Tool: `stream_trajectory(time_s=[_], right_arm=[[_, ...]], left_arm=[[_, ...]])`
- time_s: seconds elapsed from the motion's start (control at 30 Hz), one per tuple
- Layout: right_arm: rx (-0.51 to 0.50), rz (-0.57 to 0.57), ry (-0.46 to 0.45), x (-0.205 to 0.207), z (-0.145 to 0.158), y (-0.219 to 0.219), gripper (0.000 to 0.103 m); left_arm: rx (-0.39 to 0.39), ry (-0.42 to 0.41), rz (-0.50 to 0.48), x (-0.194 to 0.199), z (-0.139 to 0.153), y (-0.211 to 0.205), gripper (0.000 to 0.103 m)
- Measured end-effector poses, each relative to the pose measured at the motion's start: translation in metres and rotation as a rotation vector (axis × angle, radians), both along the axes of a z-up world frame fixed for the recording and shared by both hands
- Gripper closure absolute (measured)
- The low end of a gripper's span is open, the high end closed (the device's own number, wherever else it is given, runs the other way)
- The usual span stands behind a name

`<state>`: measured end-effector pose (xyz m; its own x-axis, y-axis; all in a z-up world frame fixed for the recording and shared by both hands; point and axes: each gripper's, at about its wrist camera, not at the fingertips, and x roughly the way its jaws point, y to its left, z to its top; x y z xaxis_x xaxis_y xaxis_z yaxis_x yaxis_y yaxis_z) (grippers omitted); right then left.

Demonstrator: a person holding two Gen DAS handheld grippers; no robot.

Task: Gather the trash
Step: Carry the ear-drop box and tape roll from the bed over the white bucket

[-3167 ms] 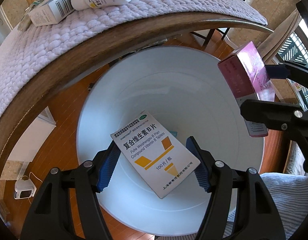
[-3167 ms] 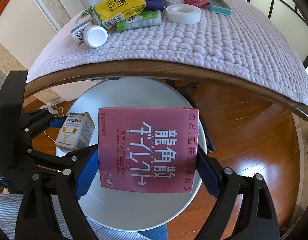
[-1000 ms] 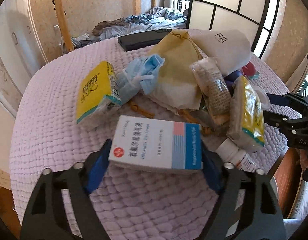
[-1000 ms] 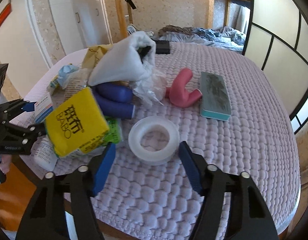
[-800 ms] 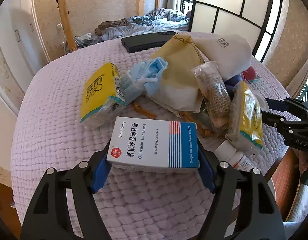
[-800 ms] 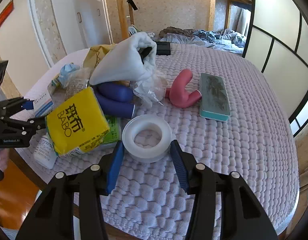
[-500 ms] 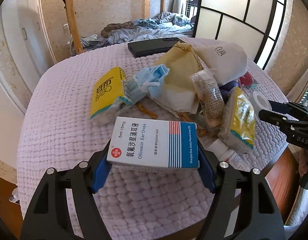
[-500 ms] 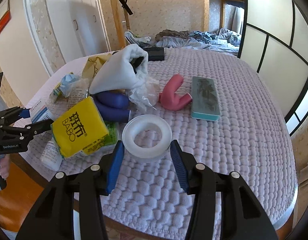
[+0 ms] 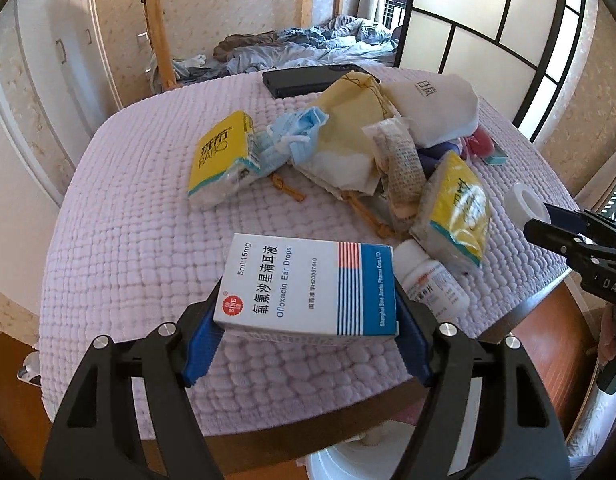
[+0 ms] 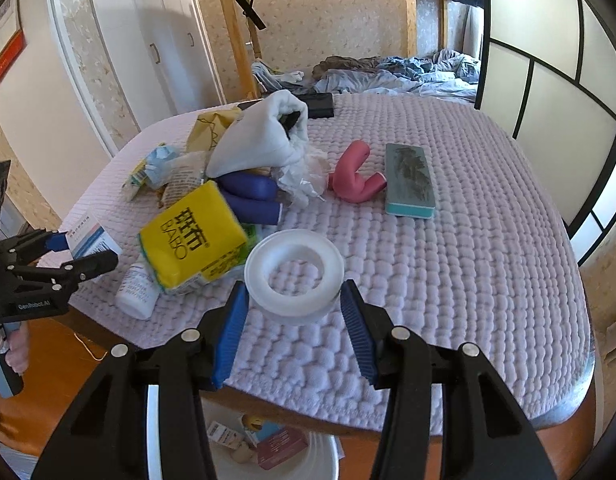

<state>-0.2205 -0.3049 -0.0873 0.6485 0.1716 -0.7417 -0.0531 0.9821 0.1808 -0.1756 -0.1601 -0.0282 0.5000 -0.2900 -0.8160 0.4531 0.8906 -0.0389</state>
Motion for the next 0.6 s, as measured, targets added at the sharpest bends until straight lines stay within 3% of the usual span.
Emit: stream_trajectory(time_s=[0.6], right_arm=[[0.012, 0.037, 0.022, -0.038, 0.012, 0.020, 0.056]], left_arm=[[0.018, 0.024, -0.038, -0.034, 0.003, -0.003, 0.028]])
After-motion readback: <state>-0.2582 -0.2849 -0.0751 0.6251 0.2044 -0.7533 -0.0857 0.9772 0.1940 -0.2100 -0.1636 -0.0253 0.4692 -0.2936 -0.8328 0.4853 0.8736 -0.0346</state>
